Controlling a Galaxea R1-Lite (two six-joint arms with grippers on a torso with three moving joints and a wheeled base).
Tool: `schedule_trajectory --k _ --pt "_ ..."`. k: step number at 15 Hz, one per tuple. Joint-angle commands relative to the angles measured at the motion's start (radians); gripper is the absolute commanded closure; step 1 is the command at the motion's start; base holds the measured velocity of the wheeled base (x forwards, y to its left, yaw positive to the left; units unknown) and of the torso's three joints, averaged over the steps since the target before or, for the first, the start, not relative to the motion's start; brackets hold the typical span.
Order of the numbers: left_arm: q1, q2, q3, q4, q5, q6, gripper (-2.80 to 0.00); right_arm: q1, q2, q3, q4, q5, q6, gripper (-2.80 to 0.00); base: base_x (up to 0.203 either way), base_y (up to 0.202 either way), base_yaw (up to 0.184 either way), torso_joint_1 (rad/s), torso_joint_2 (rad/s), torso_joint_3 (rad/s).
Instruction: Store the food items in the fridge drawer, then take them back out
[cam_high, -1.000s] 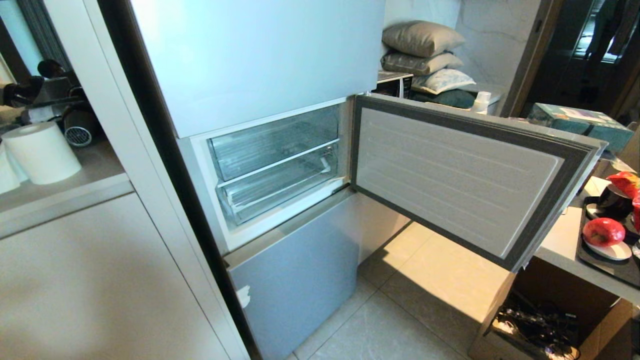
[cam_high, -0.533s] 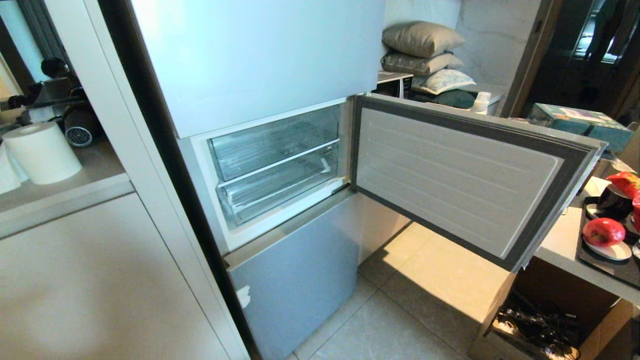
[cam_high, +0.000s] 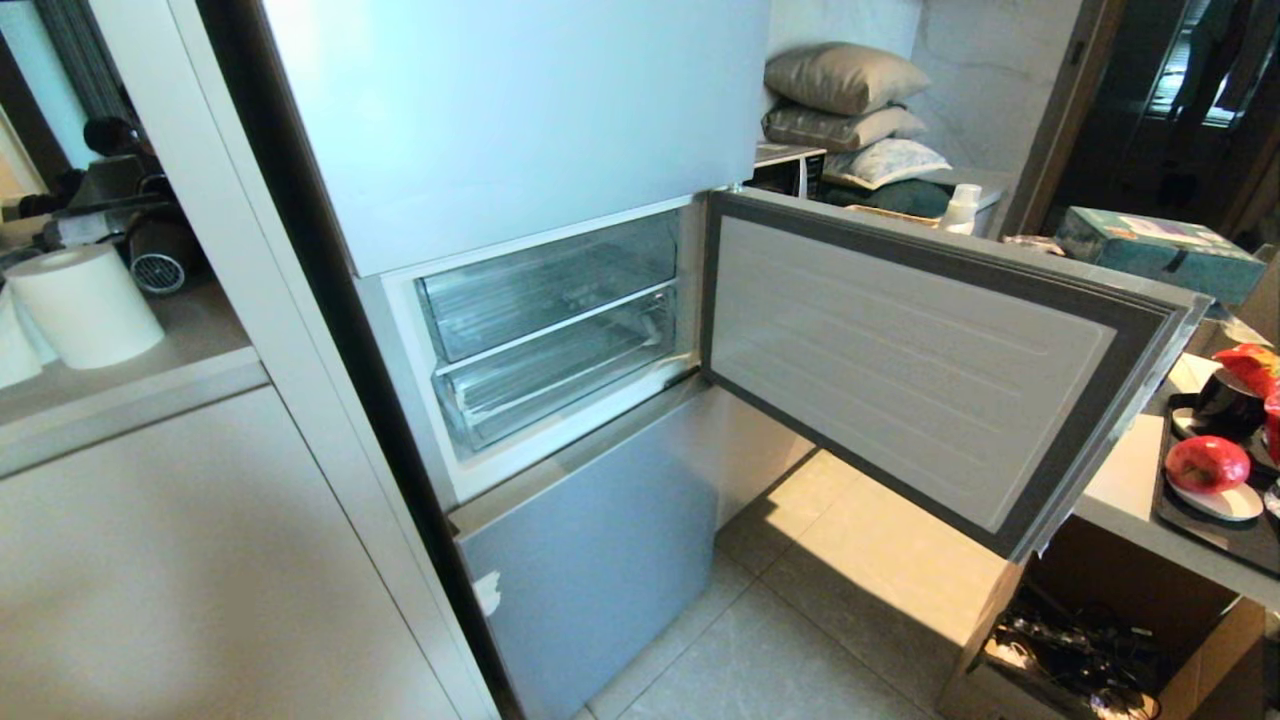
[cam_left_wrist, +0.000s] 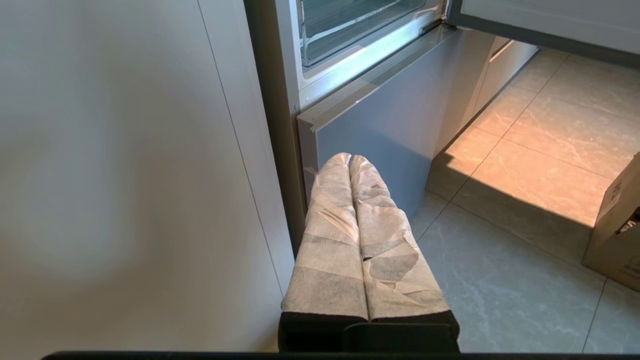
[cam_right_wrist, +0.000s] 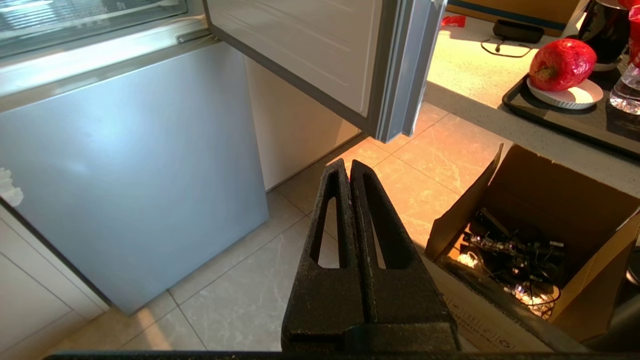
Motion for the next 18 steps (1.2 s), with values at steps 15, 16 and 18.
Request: schedule_trajectory --k 15,16,18 --pt "0.000 0.000 0.001 0.004 0.012 -0.027 0.00 0.000 0.002 0.000 -0.001 -0.022 0.027 0.00 0.001 -0.005 0.096 0.001 0.00 0.003" --pt "0.000 0.000 0.001 0.004 0.012 -0.027 0.00 0.000 0.002 0.000 -0.001 -0.024 0.031 0.00 -0.003 -0.010 0.171 0.000 0.00 0.002" --pt "0.000 0.000 0.001 0.004 0.012 -0.027 0.00 0.000 0.001 0.000 -0.001 -0.024 0.030 0.00 -0.001 -0.010 0.178 0.003 0.00 0.001"
